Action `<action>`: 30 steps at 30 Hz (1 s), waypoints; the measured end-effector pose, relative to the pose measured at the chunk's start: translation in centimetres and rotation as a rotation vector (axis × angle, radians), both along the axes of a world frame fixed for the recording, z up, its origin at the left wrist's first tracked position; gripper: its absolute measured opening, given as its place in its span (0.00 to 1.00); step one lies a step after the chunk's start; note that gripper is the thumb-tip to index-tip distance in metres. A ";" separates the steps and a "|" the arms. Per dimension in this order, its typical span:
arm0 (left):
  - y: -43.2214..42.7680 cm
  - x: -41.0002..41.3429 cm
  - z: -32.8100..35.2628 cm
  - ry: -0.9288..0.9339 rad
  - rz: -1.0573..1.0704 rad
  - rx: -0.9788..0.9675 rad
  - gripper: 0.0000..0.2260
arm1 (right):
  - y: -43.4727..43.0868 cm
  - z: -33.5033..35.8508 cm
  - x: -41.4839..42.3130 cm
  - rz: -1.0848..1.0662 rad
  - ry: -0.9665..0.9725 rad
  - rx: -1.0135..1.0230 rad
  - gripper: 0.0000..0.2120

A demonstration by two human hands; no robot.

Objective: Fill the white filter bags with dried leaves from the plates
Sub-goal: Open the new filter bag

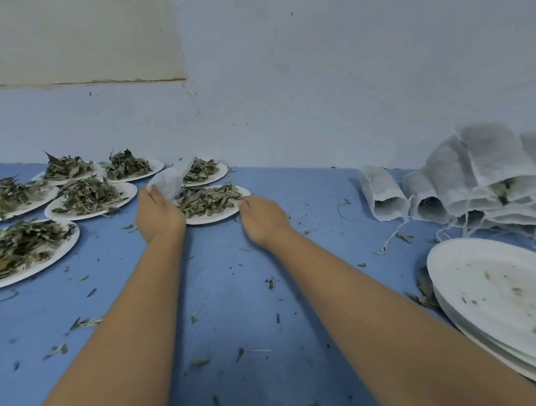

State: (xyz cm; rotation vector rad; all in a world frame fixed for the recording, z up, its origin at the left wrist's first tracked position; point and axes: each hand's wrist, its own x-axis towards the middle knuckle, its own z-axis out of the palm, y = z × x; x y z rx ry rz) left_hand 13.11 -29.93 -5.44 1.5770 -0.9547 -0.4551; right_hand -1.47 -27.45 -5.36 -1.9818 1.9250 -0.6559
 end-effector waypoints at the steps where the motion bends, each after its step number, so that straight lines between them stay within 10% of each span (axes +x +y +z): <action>1: 0.5 -0.3 0.2 0.016 0.003 -0.005 0.19 | 0.5 0.2 -0.5 -0.030 -0.024 -0.018 0.17; 14: 12.2 -11.0 5.5 0.403 -0.245 -0.114 0.18 | 14.9 3.4 -13.7 -0.128 -0.062 -0.207 0.20; 30: 23.1 -25.6 1.8 0.395 -0.331 0.027 0.14 | 29.3 0.9 -24.5 -0.558 -0.070 -0.357 0.18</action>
